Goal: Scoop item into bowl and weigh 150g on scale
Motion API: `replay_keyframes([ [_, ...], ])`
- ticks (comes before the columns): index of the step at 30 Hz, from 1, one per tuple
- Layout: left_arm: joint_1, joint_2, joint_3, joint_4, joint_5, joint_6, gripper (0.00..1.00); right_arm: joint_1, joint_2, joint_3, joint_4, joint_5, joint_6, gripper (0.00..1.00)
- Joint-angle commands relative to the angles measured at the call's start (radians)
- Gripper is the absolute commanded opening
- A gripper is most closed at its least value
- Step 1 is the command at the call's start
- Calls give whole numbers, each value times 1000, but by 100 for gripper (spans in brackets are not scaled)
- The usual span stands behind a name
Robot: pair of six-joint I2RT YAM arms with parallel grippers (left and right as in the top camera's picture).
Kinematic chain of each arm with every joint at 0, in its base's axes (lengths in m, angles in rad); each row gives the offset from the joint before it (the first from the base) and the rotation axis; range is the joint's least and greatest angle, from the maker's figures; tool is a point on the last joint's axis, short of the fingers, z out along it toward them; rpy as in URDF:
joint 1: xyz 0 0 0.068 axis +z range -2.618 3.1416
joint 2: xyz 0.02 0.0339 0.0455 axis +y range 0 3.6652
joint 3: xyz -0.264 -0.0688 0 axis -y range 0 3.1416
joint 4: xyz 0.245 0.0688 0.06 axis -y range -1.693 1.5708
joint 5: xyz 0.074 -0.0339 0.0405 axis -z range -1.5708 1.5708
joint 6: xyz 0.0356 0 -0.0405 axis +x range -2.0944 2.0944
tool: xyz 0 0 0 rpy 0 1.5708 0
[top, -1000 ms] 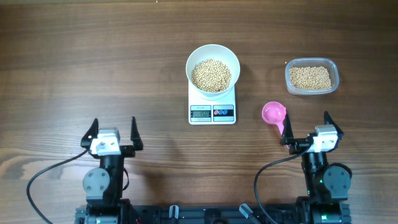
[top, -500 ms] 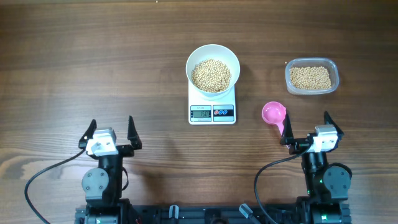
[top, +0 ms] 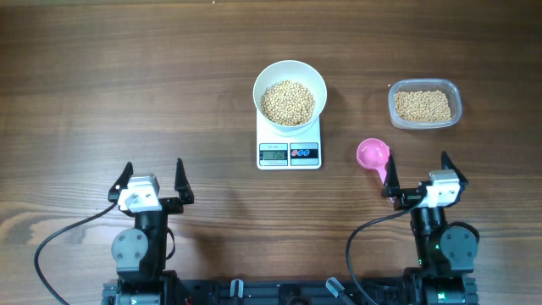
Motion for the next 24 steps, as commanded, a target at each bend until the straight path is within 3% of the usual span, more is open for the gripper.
replay_keyframes([
  [1,4,-12,-9,0,8,-13,100,-6,-11,-1,3,-5,1,100],
  [24,4,-12,-9,-3,46,-25,100,-6,-11,-1,3,-5,1,100],
])
